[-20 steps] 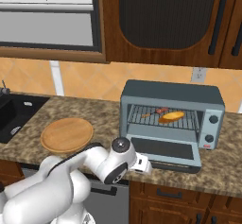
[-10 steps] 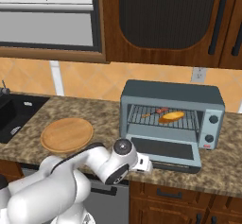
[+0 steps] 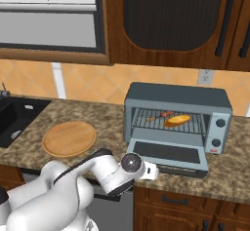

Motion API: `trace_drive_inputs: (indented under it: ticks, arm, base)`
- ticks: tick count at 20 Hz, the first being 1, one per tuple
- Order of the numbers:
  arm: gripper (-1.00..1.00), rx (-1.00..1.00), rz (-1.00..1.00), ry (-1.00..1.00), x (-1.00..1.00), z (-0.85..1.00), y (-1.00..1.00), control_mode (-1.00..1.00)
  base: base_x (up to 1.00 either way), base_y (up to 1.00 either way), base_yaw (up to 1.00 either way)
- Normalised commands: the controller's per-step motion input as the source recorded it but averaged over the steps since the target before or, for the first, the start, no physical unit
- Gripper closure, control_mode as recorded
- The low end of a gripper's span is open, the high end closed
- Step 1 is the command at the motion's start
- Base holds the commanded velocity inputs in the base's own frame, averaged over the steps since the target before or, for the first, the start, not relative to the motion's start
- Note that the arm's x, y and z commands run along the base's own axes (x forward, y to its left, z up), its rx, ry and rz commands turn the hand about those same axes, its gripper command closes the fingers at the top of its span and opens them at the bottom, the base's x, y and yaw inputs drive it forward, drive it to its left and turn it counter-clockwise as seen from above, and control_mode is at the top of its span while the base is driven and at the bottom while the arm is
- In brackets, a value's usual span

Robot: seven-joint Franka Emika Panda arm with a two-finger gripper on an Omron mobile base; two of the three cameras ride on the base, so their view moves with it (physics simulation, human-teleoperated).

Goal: Pick up the kebab skewer and baguette bread, and place them inside the toaster oven. Close the toaster oven door and start by setting the timer.

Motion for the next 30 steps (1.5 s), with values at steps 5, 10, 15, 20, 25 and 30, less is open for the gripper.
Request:
trace_drive_inputs:
  ticks: [5,10,15,20,25,30]
  arm:
    - [-1.0,0.0,-0.02,-0.17,0.59,0.61,0.0,-1.0]
    - [-1.0,0.0,-0.01,-0.16,0.67,0.79,0.01,-1.0]
    - [-1.0,0.0,0.0,-0.2,0.64,0.59,0.13,-1.0]
    - [-1.0,-0.03,0.0,-0.06,0.45,0.15,0.23,-1.0]
    - [-1.0,-0.04,0.0,0.07,0.29,0.0,0.0,-1.0]
    - [-1.0,-0.04,0.0,0.12,0.6,0.05,0.0,-1.0]
  base:
    - [0.0,0.0,0.0]
    - [0.0,0.0,0.0]
    - [0.0,0.0,0.0]
    - [0.0,0.0,0.0]
    - [0.0,0.0,0.0]
    - [0.0,0.0,0.0]
